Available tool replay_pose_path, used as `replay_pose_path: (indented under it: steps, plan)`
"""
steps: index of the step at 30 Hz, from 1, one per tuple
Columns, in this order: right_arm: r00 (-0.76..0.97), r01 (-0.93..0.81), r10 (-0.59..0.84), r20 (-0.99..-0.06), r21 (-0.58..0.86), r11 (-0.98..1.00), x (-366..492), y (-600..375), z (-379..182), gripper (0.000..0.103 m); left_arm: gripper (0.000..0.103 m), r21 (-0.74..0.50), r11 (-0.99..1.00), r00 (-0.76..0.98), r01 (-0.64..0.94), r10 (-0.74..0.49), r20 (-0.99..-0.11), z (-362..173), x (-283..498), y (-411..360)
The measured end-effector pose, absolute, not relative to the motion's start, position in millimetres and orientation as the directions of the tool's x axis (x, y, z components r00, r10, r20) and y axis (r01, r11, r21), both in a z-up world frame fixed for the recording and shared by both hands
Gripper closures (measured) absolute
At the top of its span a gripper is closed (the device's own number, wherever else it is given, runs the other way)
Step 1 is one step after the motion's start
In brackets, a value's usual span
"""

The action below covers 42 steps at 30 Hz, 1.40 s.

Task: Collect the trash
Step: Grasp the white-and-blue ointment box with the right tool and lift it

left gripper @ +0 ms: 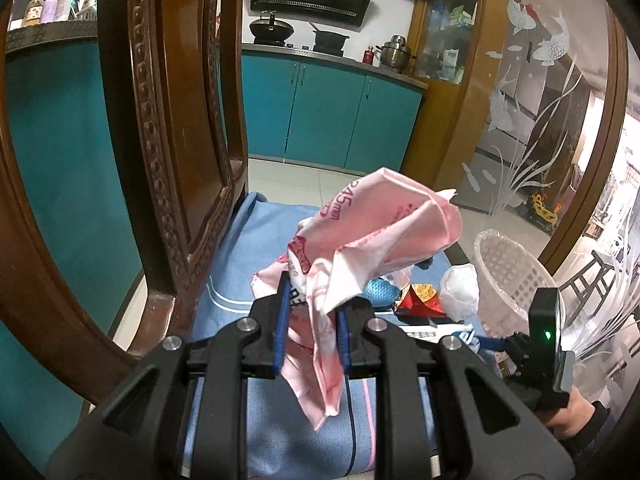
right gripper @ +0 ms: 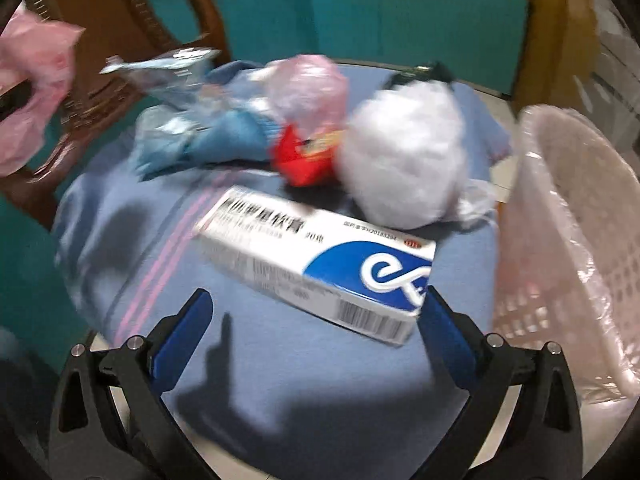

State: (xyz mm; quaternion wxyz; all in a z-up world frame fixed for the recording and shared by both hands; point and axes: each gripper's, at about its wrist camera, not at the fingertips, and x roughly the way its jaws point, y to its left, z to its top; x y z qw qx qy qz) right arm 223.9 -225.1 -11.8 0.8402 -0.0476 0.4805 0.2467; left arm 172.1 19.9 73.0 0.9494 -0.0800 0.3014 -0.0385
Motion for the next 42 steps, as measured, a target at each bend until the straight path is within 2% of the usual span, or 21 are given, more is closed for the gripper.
replay_pose_path:
  steps: [7, 10, 12, 13, 16, 18, 25, 27, 28, 31, 33, 35, 42]
  plan:
    - [0.201, -0.639, 0.6, -0.774, 0.36, 0.679, 183.2, -192.0, 2.8, 0.003, 0.082, -0.181, 0.983, 0.818, 0.029, -0.127, -0.561, 74.7, 172.0, 21.4]
    - [0.274, -0.656, 0.56, -0.782, 0.274, 0.703, 171.9, -184.1, 15.1, 0.003, 0.082, -0.181, 0.983, 0.818, 0.032, -0.13, -0.56, 74.7, 170.9, 22.5]
    - [0.435, -0.616, 0.488, -0.756, 0.145, 0.774, 172.6, -188.4, 26.2, 0.003, 0.082, -0.184, 0.983, 0.819, 0.03, -0.129, -0.559, 74.8, 170.7, 23.1]
    - [0.464, -0.596, 0.457, -0.759, 0.115, 0.795, 175.5, -194.0, 26.6, 0.003, 0.082, -0.184, 0.983, 0.819, 0.029, -0.129, -0.559, 75.2, 169.8, 23.6]
    - [0.389, -0.546, 0.431, -0.814, 0.173, 0.819, 197.8, -205.2, 6.8, 0.003, 0.082, -0.182, 0.983, 0.817, 0.029, -0.128, -0.562, 74.1, 170.0, 23.5]
    - [0.37, -0.535, 0.382, -0.847, 0.142, 0.833, 211.1, -204.9, -10.5, 0.003, 0.082, -0.18, 0.983, 0.816, 0.029, -0.127, -0.564, 73.7, 169.8, 23.2]
    - [0.403, -0.559, 0.414, -0.816, 0.139, 0.817, 228.7, -200.8, -22.2, 0.004, 0.082, -0.18, 0.983, 0.814, 0.03, -0.128, -0.566, 74.1, 171.1, 22.7]
    - [0.427, -0.579, 0.394, -0.814, 0.089, 0.81, 230.9, -190.7, -25.0, 0.009, 0.082, -0.177, 0.984, 0.811, 0.033, -0.13, -0.57, 73.5, 171.6, 21.7]
    - [0.428, -0.592, 0.39, -0.815, 0.073, 0.803, 229.8, -186.3, -24.3, 0.016, 0.082, -0.175, 0.984, 0.81, 0.036, -0.131, -0.571, 73.6, 172.2, 21.7]
    - [0.407, -0.624, 0.396, -0.823, 0.066, 0.779, 225.0, -182.0, -20.4, 0.049, 0.082, -0.171, 0.985, 0.808, 0.04, -0.133, -0.574, 73.9, 172.8, 22.2]
    - [0.387, -0.637, 0.388, -0.837, 0.062, 0.769, 220.1, -176.9, -20.7, 0.052, 0.082, -0.176, 0.984, 0.809, 0.036, -0.133, -0.573, 75.0, 173.7, 24.6]
    - [0.376, -0.647, 0.388, -0.841, 0.061, 0.76, 214.6, -171.5, -20.1, 0.066, 0.082, -0.18, 0.983, 0.809, 0.036, -0.134, -0.573, 76.0, 174.7, 24.5]
    - [0.441, -0.643, 0.449, -0.777, 0.076, 0.762, 183.0, -171.5, 26.4, 0.066, 0.081, -0.178, 0.983, 0.809, 0.044, -0.14, -0.571, 77.0, 173.1, 22.5]
